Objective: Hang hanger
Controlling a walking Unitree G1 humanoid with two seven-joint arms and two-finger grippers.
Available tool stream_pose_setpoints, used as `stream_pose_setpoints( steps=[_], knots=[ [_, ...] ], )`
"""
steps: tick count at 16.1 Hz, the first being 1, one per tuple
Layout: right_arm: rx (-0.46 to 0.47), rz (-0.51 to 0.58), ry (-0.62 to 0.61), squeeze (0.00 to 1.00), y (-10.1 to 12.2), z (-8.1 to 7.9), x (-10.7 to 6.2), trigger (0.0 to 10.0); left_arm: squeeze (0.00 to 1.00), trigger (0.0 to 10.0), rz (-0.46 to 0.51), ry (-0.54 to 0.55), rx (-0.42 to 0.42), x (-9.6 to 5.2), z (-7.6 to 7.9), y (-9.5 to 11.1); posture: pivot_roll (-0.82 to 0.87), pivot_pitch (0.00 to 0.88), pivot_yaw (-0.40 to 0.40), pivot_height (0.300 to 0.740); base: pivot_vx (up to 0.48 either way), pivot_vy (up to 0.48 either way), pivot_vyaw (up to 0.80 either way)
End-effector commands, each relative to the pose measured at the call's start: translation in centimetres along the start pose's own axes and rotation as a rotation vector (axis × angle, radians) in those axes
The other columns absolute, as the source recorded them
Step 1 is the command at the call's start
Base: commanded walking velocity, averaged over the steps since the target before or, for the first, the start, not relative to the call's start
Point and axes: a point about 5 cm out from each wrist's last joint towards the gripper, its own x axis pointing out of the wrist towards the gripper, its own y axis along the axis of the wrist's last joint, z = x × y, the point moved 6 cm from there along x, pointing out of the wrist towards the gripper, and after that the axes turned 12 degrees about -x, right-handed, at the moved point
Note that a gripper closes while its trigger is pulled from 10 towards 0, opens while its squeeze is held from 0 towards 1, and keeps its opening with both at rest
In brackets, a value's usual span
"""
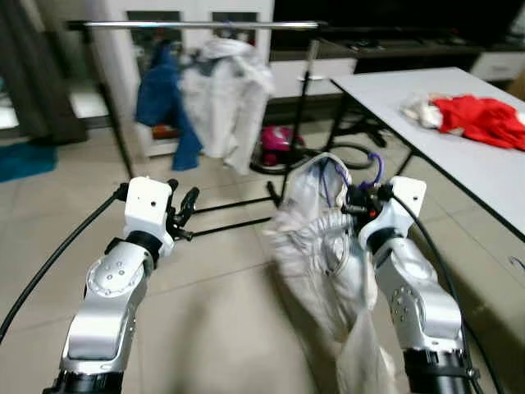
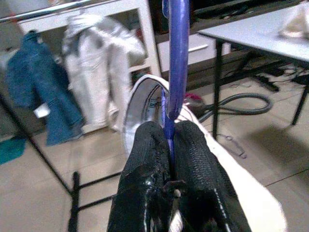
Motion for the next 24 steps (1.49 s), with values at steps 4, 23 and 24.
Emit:
stream_pose_setpoints(
  steps=[4,23,24],
  knots=[
    [-0.007,0.089,-0.042,0.00,2.6,1.5,0.2,10.0,0.00,10.0,0.005,-0.029,0.000,0.3,0.9,0.3,0.09,0.000,-0.067,0.740,0.390,0.000,0.00],
    [-0.010,0.110,-0.049,0.00,3.3,2.1,0.7,10.0,0.00,10.0,0.015,-0.044,0.006,0.7,1.3,0.5,0.09,0.000,-0.072,0.740,0.434,0.000,0.00],
    [-0.010,0.111,-0.048,0.00,3.3,2.1,0.8,10.0,0.00,10.0,0.016,-0.045,0.007,0.7,1.3,0.5,0.09,0.000,-0.072,0.740,0.439,0.000,0.00]
  ],
)
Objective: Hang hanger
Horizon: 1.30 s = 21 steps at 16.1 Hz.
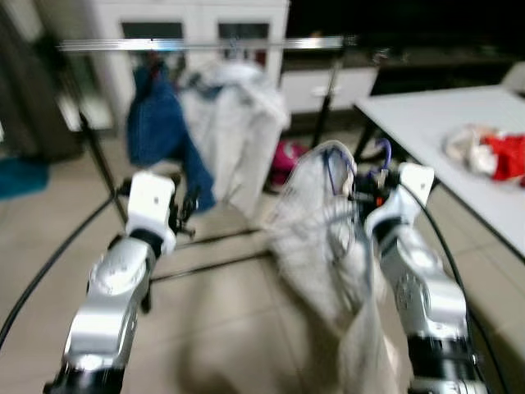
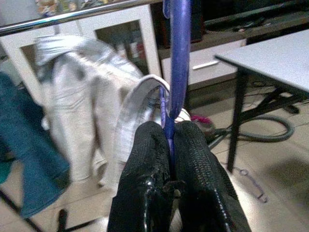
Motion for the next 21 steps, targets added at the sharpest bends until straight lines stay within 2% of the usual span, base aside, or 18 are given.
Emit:
stream_pose_setpoints(
  steps=[1,11,21],
  knots=[
    [-0.008,0.081,-0.042,0.00,2.1,1.4,-0.1,10.0,0.00,10.0,0.003,-0.030,-0.007,0.3,1.1,0.0,0.09,0.000,-0.072,0.740,0.439,0.000,0.00],
    [-0.018,0.095,-0.054,0.00,2.5,2.1,0.3,10.0,0.00,10.0,0.006,-0.046,0.008,0.4,1.3,0.0,0.09,0.000,-0.075,0.740,0.441,0.000,0.00],
    [-0.083,0.122,-0.025,0.00,3.7,2.9,1.4,10.0,0.00,10.0,0.006,-0.054,0.021,0.5,1.3,0.1,0.09,0.000,-0.066,0.740,0.441,0.000,0.00]
  ],
)
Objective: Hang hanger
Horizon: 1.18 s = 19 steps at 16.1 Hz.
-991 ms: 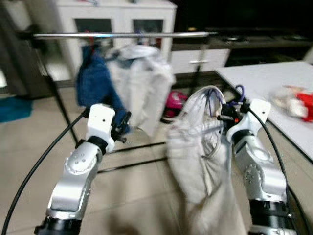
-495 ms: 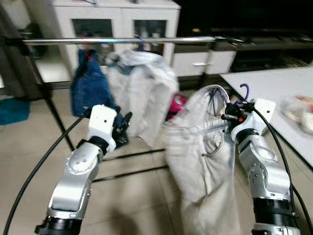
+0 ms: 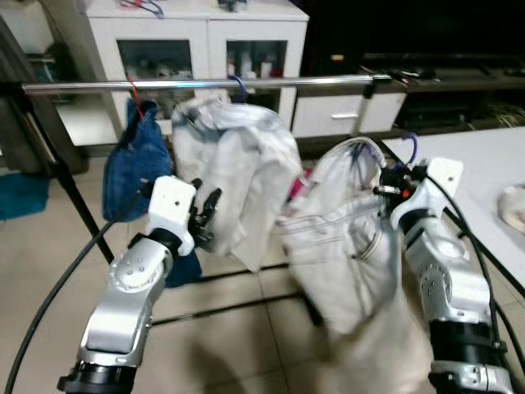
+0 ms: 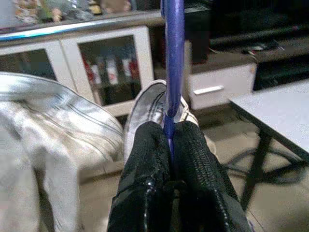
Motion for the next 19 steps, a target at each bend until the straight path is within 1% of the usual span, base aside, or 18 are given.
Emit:
stream_pose_setpoints(
  steps=[1,3,7,12,14,15,17,19],
  knots=[
    [-0.021,0.099,0.035,0.00,2.7,-0.8,0.6,10.0,0.00,10.0,0.005,0.006,0.020,0.0,-0.4,0.4,0.09,0.000,-0.066,0.740,0.439,0.000,0.00],
    [-0.042,0.107,0.038,0.00,3.2,-0.2,1.0,10.0,0.00,10.0,-0.001,-0.011,0.037,0.0,-0.2,0.4,0.09,0.000,-0.066,0.740,0.442,0.000,0.00],
    [-0.089,0.117,0.057,0.00,3.8,0.2,1.9,10.0,0.00,10.0,-0.010,-0.040,0.058,0.0,0.3,0.4,0.09,0.000,-0.068,0.740,0.440,0.000,0.00],
    [-0.121,0.123,0.078,0.00,4.0,0.4,2.6,10.0,0.00,10.0,-0.015,-0.057,0.073,-0.1,0.6,0.4,0.09,0.000,-0.070,0.740,0.438,0.000,0.00],
    [-0.129,0.130,0.112,0.00,4.1,-0.2,2.7,10.0,0.00,10.0,-0.027,-0.073,0.065,-0.1,0.9,0.3,0.09,0.000,-0.071,0.740,0.416,0.000,0.00],
    [-0.128,0.133,0.129,0.00,4.2,-0.5,2.8,10.0,0.00,10.0,-0.025,-0.092,0.041,-0.2,1.2,0.3,0.09,0.000,-0.069,0.740,0.000,0.000,0.00],
    [-0.122,0.150,0.147,0.00,4.4,-0.9,2.9,10.0,0.00,10.0,-0.046,-0.163,0.040,-0.5,2.5,0.1,0.09,0.000,-0.066,0.740,0.000,0.000,0.00],
    [-0.114,0.155,0.149,0.00,4.6,-1.1,3.1,10.0,0.00,10.0,-0.046,-0.186,0.044,-0.5,2.9,0.1,0.10,0.000,-0.069,0.740,0.000,0.000,0.00]
  ],
)
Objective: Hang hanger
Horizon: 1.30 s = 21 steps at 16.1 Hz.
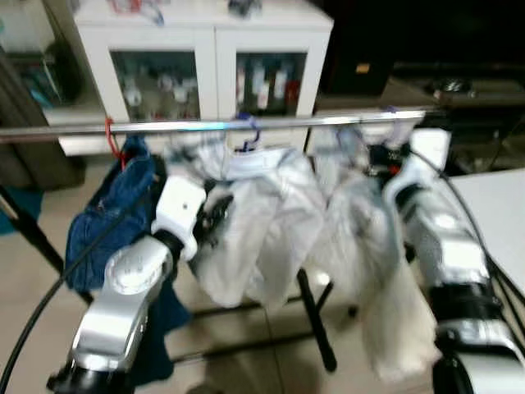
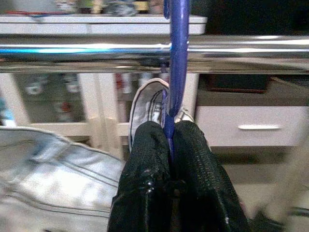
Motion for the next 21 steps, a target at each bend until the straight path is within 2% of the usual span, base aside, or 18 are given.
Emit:
stream_pose_setpoints(
  steps=[1,6,10,13,16,21],
  knots=[
    [-0.012,0.081,-0.030,0.00,2.2,1.3,0.2,10.0,0.00,10.0,0.003,-0.040,-0.011,0.1,1.1,0.1,0.10,0.000,-0.072,0.740,0.000,0.000,0.00],
    [-0.024,0.065,-0.002,0.00,2.2,0.8,1.6,10.0,0.00,10.0,-0.008,-0.075,-0.002,-0.2,1.5,0.4,0.10,0.000,-0.078,0.740,0.000,0.000,0.00],
    [0.004,0.050,-0.017,0.00,2.4,1.2,3.0,10.0,0.00,10.0,-0.013,-0.085,0.002,-0.4,1.5,0.6,0.12,0.000,-0.084,0.740,0.000,0.000,0.00],
    [-0.009,0.011,-0.025,0.00,2.5,1.2,4.1,10.0,0.00,10.0,-0.021,-0.102,0.006,-0.5,1.7,0.7,0.12,0.000,-0.078,0.740,0.000,0.000,0.00],
    [-0.005,-0.057,0.010,0.00,2.3,0.1,5.3,10.0,0.00,10.0,-0.029,-0.124,0.016,-0.8,1.8,1.0,0.14,0.000,-0.079,0.740,0.000,0.000,0.00],
    [-0.005,-0.080,0.036,0.00,2.4,-1.1,5.9,10.0,0.00,10.0,-0.040,-0.110,0.019,-1.6,1.8,0.8,0.16,0.000,-0.098,0.740,0.000,0.000,0.00]
  ],
)
